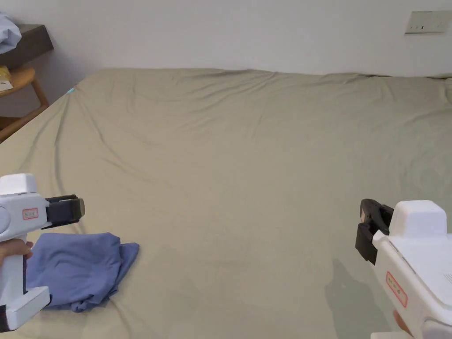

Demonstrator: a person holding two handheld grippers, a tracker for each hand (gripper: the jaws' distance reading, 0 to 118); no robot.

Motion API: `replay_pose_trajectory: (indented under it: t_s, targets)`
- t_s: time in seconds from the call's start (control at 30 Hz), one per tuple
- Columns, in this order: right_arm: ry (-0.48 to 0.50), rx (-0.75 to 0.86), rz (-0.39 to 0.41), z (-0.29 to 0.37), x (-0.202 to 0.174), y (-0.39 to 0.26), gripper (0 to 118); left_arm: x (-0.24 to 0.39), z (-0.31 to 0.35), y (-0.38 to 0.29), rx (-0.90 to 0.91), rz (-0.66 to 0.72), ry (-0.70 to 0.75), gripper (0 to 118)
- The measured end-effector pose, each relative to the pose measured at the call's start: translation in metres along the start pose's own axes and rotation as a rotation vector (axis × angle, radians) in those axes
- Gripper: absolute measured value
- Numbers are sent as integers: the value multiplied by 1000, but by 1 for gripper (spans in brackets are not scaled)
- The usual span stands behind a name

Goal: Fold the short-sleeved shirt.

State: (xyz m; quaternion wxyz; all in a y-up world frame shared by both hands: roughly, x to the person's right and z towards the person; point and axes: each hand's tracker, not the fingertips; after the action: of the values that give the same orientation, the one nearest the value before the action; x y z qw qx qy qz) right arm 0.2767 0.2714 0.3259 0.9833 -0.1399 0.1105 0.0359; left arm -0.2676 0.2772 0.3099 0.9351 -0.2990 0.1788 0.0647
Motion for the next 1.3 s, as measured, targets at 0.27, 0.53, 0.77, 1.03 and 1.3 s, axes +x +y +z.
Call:
replay_pose_trajectory:
  t_s: [0.27, 0.53, 0.77, 1.03, 1.3]
  targets:
    - [-41, 138, -1, 45, 35, 35, 2, 115, 135, 14, 475, -70, -118, 107]
    - [-132, 226, 45, 77, 63, 56, 2, 216, 189, -21, 679, -208, -204, 107]
    - [-198, 259, 57, 92, 83, 53, 2, 262, 173, -54, 693, -199, -271, 94]
    - [-233, 257, 72, 97, 93, 47, 2, 282, 163, -75, 642, -188, -307, 0]
    - [-232, 254, 63, 99, 94, 44, 2, 284, 166, -77, 653, -189, -308, 0]
